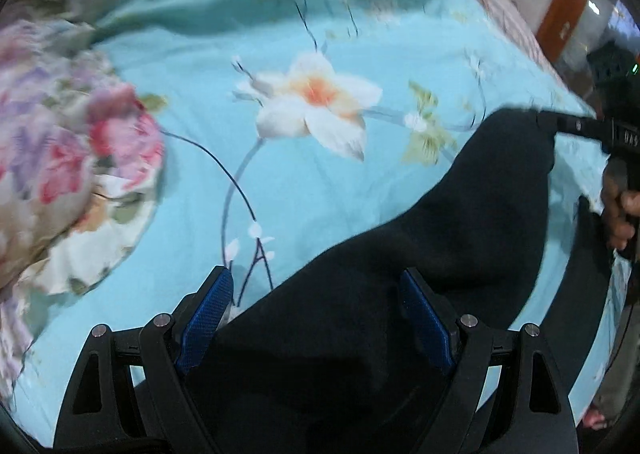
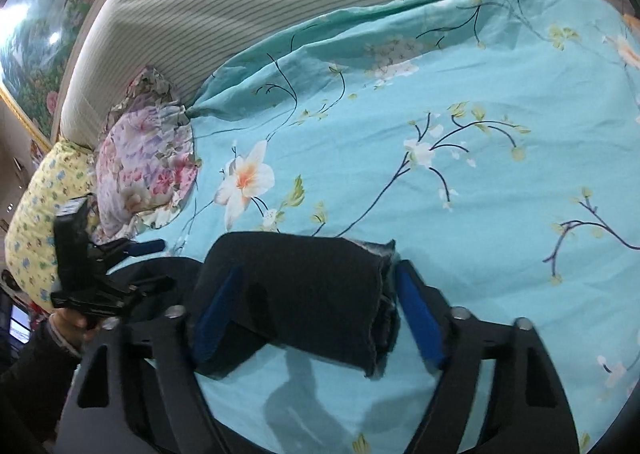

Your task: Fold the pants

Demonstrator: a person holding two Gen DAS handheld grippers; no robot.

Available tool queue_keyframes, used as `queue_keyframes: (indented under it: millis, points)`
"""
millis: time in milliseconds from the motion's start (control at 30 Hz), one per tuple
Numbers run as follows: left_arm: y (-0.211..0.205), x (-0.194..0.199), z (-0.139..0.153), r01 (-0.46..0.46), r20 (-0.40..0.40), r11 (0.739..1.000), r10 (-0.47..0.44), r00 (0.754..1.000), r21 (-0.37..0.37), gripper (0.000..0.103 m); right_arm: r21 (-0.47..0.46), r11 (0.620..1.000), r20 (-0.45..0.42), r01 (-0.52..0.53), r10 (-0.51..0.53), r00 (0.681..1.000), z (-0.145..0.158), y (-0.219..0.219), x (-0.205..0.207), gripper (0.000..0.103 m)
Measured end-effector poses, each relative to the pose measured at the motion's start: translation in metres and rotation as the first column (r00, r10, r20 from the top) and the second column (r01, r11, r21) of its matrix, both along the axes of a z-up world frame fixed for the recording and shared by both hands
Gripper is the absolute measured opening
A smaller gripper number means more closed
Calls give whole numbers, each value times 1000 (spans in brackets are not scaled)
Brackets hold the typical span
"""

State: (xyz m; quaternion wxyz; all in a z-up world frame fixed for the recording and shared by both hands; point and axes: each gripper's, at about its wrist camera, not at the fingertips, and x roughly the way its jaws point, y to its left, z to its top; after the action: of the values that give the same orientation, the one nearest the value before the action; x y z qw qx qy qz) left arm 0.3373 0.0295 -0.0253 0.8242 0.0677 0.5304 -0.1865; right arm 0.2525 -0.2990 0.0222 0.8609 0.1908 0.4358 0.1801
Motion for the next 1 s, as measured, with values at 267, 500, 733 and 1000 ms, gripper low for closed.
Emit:
queue_keyframes:
  millis: [267, 500, 733, 1000]
  points:
    - [-27, -30, 1, 130, 34, 990, -132, 991, 54, 15, -63, 998, 21, -7, 8, 1000, 8, 2, -3, 16]
    - [-23, -83, 34, 110, 116, 994, -109, 987, 0, 5, -89, 996, 71, 15, -9, 997, 29, -11, -19, 8]
    - [-29, -139, 56, 69, 150, 995, -58, 987, -72, 4, -84, 996, 97, -3, 12, 995, 37, -19, -47, 3]
    - [-43, -197, 65, 37, 157, 991, -16, 987, -132, 4, -64, 998, 148, -18, 28, 989, 42, -23, -98, 3]
